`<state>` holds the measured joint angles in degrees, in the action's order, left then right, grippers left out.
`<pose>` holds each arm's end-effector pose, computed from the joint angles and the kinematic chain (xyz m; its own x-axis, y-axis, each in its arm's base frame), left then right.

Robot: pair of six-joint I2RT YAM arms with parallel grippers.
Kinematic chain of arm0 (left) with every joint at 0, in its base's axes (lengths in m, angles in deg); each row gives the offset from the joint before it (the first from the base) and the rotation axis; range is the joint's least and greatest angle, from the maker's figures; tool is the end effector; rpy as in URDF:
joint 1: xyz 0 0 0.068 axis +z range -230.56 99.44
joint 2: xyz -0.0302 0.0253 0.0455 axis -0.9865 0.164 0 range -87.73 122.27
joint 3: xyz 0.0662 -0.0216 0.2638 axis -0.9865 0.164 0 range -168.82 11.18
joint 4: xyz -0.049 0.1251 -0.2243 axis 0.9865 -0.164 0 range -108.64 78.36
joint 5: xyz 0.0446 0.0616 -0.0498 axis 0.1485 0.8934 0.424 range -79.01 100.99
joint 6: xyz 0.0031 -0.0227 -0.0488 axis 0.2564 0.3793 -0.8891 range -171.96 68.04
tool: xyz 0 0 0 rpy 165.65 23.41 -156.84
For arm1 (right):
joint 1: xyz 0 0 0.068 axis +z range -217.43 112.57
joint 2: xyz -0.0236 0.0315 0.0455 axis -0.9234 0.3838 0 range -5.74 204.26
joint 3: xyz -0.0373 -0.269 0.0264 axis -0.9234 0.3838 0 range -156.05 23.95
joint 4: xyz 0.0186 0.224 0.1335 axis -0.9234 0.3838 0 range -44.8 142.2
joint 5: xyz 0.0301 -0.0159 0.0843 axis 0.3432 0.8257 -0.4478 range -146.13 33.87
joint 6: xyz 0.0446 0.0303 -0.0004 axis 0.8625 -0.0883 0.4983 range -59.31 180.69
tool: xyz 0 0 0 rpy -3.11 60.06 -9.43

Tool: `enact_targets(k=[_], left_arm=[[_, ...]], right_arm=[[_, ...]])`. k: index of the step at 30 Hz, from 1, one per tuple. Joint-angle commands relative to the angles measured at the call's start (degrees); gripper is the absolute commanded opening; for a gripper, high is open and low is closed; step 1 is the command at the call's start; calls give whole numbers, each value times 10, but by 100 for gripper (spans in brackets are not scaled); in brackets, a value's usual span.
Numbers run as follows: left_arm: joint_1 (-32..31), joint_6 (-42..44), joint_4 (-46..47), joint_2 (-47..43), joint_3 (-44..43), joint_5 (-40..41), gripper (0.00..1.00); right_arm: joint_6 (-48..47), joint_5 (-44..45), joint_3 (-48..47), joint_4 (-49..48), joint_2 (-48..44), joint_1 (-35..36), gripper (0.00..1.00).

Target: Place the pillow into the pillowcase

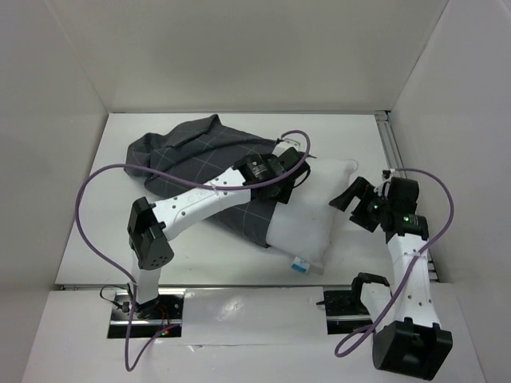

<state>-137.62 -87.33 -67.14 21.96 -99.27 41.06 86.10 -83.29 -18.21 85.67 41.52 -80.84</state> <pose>0.2399 -0.3374 0.3398 -0.6915 0.1459 -0.7075 0.2070 0.9783 -0.0006 0.1634 -0.0223 0.2699 -0.6723 0.5528 -0.4924 0.2037 0.7776 0.5948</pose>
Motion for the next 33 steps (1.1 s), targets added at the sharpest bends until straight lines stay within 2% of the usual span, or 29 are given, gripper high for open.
enact_targets(k=[1,2,5,6,9,10,12,13,14,15,16,17,18,20,21,24,29,31,33], left_arm=[[6,-31,-36,11,-8,57,70],[6,-39,-43,11,-13,57,67],[6,-52,-61,11,-21,59,46],[6,-52,-61,3,-21,48,31],[6,-52,-61,-11,-44,7,8],[1,-52,-61,-18,-61,-7,0],[-16,-32,-61,-18,-83,-47,0],[-22,-17,-52,-18,-110,-63,0],[-28,-8,-46,-12,-125,-85,0],[-33,3,-23,-3,-138,-138,0],[-39,17,-14,5,-170,-165,0],[-39,17,-6,15,-190,-191,0],[-39,17,13,26,-213,-258,0],[-46,22,32,64,-277,-331,0],[-53,22,55,73,-291,-400,0],[-60,6,70,69,-301,-459,0],[-50,-15,101,-45,-154,-392,0],[-30,-15,102,-60,-102,-351,2],[-17,-7,55,-60,-102,-302,21]], right_arm=[[-24,-54,28,17,-12,8,100],[-24,-69,36,10,-18,8,100],[-24,-104,44,-14,-18,21,100],[-24,-111,51,-20,-18,21,100],[-5,-107,63,-65,-5,77,98],[25,-107,63,-87,4,100,94],[59,-79,77,-167,18,186,79],[88,-45,71,-191,40,249,68],[99,-29,61,-228,55,278,55],[111,-9,49,-240,70,304,26],[137,31,25,-253,98,346,15],[150,44,17,-286,111,360,7],[164,52,12,-302,124,367,0],[200,46,-1,-362,154,367,0],[212,51,-1,-376,154,367,0],[238,71,6,-400,136,334,0],[227,30,18,-371,58,238,0],[227,14,18,-359,47,220,0],[221,-2,18,-354,41,208,0]])
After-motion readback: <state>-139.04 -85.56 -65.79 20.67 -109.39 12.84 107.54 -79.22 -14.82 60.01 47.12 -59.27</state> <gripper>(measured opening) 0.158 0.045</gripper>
